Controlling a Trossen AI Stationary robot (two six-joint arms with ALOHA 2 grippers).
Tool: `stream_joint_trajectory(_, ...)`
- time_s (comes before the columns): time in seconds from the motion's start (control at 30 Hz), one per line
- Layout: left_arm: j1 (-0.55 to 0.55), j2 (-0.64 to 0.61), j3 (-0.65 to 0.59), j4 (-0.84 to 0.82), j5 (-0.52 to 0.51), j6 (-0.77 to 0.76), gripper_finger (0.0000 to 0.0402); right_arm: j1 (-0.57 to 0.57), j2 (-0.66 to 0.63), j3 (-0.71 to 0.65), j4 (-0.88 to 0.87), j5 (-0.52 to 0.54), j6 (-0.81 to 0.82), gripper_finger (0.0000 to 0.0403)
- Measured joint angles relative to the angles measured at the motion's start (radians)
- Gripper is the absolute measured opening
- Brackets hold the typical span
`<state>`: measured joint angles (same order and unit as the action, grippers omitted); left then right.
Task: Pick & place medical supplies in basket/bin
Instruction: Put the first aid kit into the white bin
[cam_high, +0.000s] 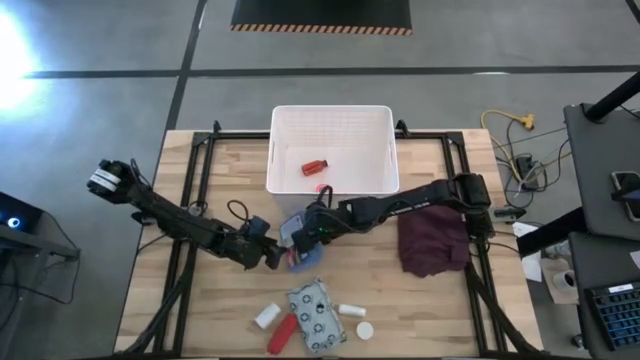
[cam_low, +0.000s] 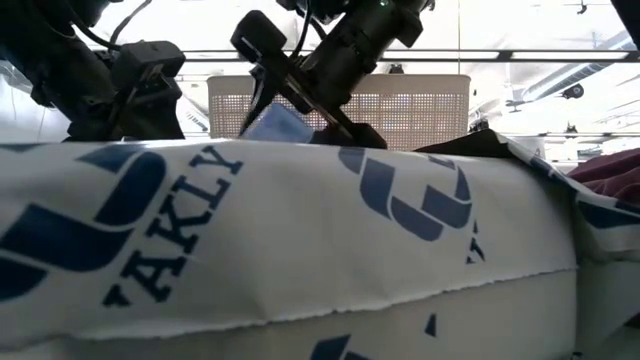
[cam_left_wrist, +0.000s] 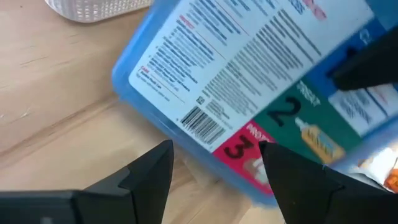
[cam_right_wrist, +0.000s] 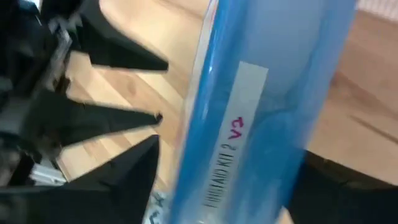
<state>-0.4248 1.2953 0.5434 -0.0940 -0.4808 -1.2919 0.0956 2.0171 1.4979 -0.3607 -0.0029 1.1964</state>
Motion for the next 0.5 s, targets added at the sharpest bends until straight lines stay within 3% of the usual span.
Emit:
stream_joint_trajectory(0.2,-0.007,0.0,0.0,0.0,-0.008,0.0,0.023,0.022,-0.018,0.003,-0.019,-0.008,-0.051,0.0154)
stream_joint_trajectory(0.33,-0.066,-0.021,0.0,-0.01,-0.015,-0.019,0.023,0.032,-0.098,0.001,-0.045,0.003,-0.131,0.0149)
stream_joint_trajectory(0.5,-0.176,-0.088,-0.002,-0.14,-0.126,-0.12,0.023,0.03,-0.263,0.002,-0.039,0.011,-0.226,0.0171)
